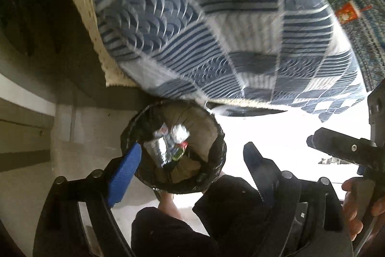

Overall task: Collect trash
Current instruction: 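Open both tools to drop the wrapper and bag into the bin, then raise both tools back up toward the counter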

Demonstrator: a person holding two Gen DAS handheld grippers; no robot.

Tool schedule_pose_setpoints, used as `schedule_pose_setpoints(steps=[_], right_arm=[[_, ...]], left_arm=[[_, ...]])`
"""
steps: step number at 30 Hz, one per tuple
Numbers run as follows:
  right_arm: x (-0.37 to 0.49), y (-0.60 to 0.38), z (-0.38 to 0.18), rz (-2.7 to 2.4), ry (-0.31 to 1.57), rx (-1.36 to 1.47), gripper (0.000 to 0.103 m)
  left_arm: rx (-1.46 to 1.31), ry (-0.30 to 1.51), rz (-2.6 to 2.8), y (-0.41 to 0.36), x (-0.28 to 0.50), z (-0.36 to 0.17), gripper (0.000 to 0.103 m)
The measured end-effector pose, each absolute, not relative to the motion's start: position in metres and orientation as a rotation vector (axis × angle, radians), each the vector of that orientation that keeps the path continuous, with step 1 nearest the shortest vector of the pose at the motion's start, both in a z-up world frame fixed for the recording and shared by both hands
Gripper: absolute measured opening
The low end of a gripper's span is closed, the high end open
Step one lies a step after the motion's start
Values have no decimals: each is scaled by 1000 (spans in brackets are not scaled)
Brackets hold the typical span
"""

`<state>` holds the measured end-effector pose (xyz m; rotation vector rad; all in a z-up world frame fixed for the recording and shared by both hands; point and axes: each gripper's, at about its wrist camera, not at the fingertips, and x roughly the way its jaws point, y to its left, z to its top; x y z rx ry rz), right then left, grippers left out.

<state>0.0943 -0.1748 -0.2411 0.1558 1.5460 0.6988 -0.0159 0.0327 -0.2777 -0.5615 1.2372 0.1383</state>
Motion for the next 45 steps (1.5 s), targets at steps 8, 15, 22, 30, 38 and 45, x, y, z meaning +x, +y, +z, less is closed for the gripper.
schedule_pose_setpoints(steps=[8,15,22,30,38,45], right_arm=[[96,-185,-168,719,1347,123,98],[95,-193,-112,753,1208,142,98],[99,-192,-78,778,1091,114,98],[116,-191,-43,813,999,96,98],[156,-192,-47,817,1013,95,98],[193,-192,-67,834,1068,106,98]], left_arm=[[-462,1114,95,25,-11,-216,96],[-389,1004,72,17,-6,-163,96],[-377,927,40,11,2,-128,96],[-370,875,67,19,22,-101,96],[-377,864,104,31,51,-93,96],[-393,885,141,38,86,-97,96]])
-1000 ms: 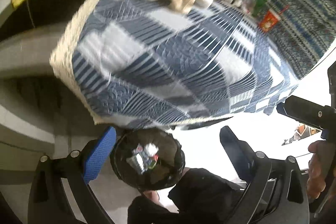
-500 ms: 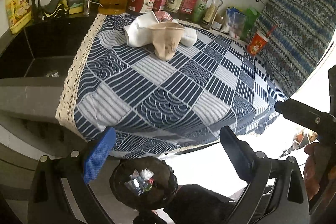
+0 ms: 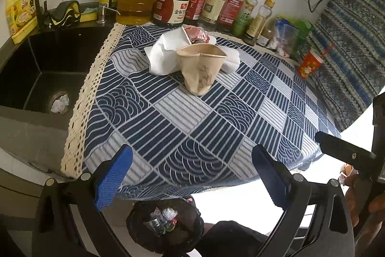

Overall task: Collect trash
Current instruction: 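Raise both tools back up toward the counter, then grasp the brown paper cup with the left tool while the right tool reaches toward the tissues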

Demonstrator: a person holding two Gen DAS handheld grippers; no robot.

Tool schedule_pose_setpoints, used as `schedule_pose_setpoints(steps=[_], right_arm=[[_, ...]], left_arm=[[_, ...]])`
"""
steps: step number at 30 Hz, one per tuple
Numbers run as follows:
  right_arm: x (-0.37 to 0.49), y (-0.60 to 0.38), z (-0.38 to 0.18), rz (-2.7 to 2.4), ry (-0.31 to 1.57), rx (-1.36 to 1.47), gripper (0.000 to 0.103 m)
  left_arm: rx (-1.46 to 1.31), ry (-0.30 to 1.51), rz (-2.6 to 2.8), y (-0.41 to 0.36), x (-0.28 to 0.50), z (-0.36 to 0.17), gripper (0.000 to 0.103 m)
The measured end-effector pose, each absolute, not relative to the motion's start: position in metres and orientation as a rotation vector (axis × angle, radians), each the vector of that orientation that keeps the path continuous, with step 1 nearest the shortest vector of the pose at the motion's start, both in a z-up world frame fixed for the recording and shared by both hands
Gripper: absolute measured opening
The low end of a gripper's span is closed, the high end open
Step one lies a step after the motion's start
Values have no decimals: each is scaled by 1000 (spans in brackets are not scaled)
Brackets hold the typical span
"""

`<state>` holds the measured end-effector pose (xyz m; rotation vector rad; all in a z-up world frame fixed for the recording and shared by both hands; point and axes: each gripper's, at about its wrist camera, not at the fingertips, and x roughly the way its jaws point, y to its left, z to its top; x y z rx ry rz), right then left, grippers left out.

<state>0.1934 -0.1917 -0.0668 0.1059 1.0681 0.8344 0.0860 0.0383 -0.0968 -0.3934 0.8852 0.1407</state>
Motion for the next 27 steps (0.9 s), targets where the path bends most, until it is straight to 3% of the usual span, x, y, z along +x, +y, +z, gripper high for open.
schedule_pose_setpoints(steps=[27], right_arm=[[328,-211,-107,876,1108,103,98]], left_arm=[[-452,954,261,55,243,-134,95]])
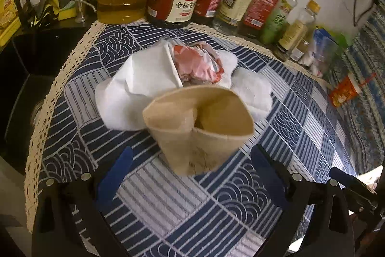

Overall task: Collect trash
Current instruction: 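Grasp the brown paper cup with the left tool while the right tool reaches toward the tissues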

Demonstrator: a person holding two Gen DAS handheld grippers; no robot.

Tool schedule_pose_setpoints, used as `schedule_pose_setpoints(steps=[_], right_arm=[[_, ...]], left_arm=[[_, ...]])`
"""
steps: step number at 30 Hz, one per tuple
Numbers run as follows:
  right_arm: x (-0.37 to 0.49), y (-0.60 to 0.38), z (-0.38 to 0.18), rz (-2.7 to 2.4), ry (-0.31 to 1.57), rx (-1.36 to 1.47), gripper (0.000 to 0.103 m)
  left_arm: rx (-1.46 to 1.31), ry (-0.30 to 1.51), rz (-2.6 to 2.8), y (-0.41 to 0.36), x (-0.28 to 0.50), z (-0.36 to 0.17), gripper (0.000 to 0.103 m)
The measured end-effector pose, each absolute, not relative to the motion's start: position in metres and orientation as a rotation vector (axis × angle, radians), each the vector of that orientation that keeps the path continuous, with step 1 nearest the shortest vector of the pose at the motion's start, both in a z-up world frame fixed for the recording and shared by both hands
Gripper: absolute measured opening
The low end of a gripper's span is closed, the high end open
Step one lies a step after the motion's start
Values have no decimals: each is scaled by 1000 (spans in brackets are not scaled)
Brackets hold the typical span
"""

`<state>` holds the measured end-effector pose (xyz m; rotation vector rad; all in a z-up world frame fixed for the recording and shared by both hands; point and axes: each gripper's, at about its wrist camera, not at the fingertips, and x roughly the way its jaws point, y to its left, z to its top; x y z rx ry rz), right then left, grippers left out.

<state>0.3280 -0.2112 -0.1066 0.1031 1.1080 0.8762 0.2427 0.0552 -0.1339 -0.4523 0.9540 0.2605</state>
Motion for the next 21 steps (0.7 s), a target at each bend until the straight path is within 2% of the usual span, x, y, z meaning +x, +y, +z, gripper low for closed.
schedule_pose_setpoints(steps=[4,6,21], right_arm=[[335,-208,-108,898,1107,99,98],[337,-207,-109,902,1110,97,98],[331,-213,-105,890,1101,115,98]], left_arm=[[-456,940,270,56,253,-135,91],[-464,945,267,56,255,-137,70],[-468,899,246,49,239,-120,66]])
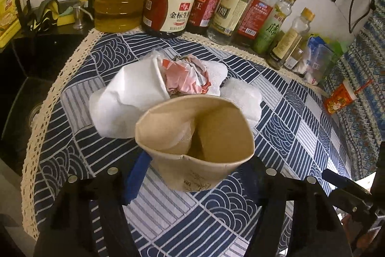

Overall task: Collect trash
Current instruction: 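Grasp the brown paper cup with the left tool while the right tool reaches toward the tissues, then close the right tool on the red-and-white tissue bundle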

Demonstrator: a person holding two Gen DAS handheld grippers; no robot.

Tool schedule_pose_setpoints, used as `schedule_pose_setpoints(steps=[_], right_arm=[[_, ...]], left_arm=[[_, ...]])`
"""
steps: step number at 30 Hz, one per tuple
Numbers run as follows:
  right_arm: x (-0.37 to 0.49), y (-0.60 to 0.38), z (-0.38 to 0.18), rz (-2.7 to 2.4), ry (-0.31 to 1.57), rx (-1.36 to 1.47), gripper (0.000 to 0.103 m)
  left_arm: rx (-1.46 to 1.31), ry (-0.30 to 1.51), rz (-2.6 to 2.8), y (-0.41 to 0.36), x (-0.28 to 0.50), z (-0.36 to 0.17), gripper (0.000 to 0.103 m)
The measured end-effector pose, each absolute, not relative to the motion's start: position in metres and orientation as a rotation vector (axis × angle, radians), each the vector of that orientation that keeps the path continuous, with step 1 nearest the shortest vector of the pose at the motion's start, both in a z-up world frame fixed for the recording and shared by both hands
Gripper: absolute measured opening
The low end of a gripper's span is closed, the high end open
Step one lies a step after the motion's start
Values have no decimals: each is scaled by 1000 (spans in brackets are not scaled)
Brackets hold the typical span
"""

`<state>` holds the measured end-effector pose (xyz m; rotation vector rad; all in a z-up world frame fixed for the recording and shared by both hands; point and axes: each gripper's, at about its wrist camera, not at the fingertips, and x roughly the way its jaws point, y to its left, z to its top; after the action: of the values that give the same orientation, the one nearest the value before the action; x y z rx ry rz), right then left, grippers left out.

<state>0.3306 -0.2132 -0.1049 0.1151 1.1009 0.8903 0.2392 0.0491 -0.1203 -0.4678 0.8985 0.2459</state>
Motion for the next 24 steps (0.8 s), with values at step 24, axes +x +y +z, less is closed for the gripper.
schedule_pose_setpoints(steps=[24], right_arm=[[336,-92,-82,1194,1070,65,98]], left_arm=[[-534,887,396,74,143,-105,66]])
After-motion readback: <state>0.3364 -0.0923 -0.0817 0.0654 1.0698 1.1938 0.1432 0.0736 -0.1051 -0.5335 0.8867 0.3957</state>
